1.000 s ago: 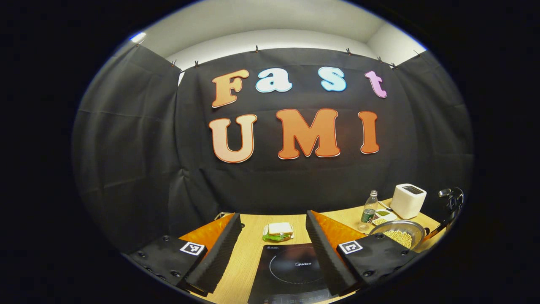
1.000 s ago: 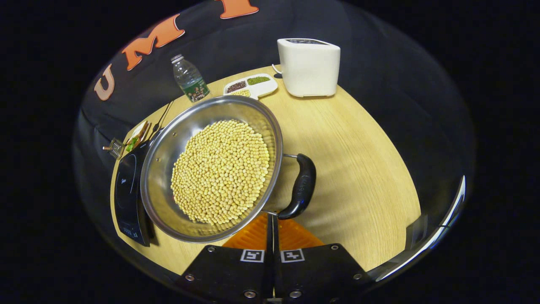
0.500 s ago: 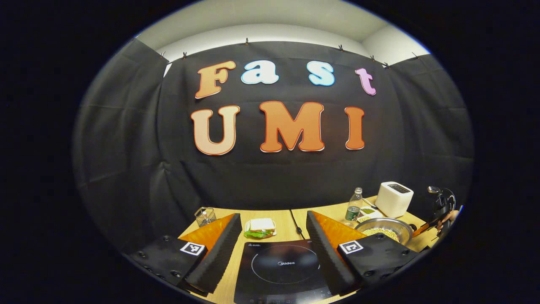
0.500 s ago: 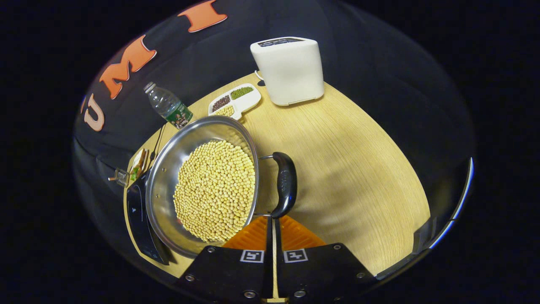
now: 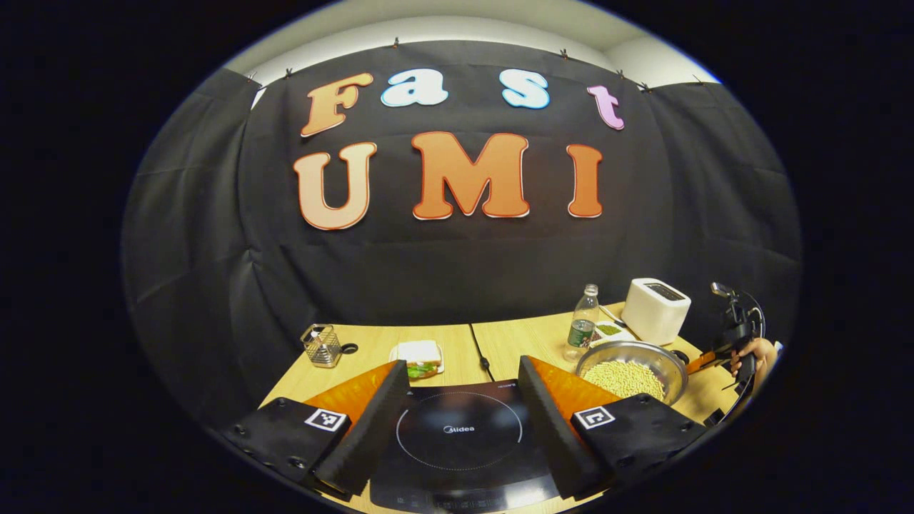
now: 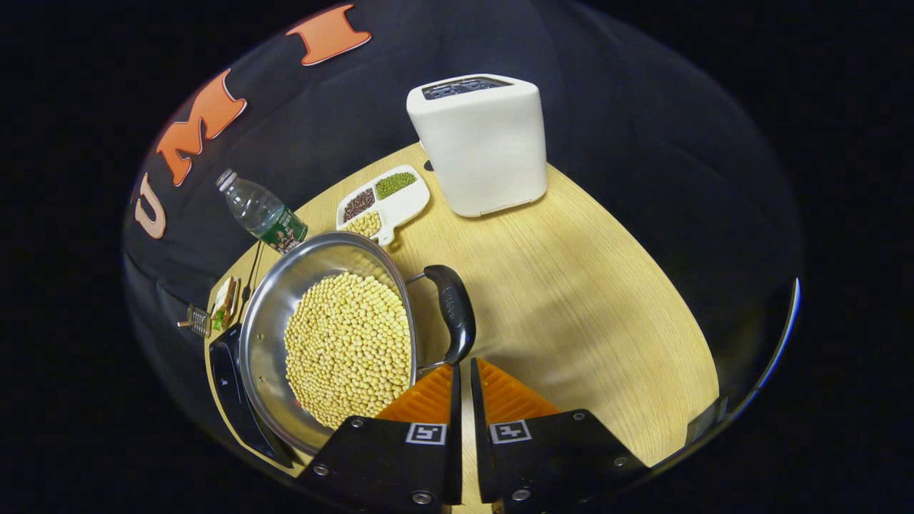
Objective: First push the handle of the pot to place it horizontally, then grasp the pot with both hands and set it on the induction cooktop.
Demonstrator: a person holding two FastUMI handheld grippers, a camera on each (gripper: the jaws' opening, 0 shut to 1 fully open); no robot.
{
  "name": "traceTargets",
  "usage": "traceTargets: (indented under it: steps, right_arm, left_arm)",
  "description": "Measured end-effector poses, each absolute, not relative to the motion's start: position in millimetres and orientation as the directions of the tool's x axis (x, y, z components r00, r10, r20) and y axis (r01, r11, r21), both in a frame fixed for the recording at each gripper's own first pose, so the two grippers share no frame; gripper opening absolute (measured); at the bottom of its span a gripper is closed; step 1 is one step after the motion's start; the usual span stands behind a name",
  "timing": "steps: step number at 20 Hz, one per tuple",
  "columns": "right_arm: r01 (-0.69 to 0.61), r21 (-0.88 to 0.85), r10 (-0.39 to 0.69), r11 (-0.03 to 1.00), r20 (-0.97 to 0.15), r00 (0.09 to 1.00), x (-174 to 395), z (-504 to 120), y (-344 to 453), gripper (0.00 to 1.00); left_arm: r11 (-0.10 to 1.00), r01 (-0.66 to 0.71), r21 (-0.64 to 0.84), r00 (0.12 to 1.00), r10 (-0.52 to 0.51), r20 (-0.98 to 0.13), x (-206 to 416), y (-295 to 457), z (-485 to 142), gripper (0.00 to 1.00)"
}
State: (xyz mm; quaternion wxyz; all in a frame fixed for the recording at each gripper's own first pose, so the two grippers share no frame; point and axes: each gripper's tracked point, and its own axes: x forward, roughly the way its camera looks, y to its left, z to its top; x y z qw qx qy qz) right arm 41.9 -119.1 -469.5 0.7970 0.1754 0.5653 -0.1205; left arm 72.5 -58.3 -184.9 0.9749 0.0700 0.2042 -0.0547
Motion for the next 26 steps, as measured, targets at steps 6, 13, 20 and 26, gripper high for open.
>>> traceTargets:
  steps: [6, 13, 20, 26]
  right_arm:
    - [0.359, 0.111, -0.057, 0.927, -0.904, 0.425, 48, -446, -127, 0.13]
    - [0.300, 0.175, 0.004, 0.938, -0.869, 0.495, 65, -420, -124, 0.33]
    - [0.234, 0.084, -0.038, 0.969, -0.880, 0.474, 82, -435, -124, 0.77]
    - [0.242, 0.052, -0.059, 0.969, -0.901, 0.430, 89, -460, -129, 0.80]
  left_arm:
    - [0.974, 0.203, 0.097, 0.842, -0.124, -0.525, 81, -99, -231, 1.00]
    - [0.958, 0.278, -0.065, 0.648, -0.237, -0.724, 86, -173, -320, 0.95]
    - [0.958, 0.247, -0.146, 0.465, -0.249, -0.850, 110, -218, -403, 0.91]
    - [0.969, 0.227, -0.094, 0.440, -0.188, -0.878, 138, -230, -450, 0.91]
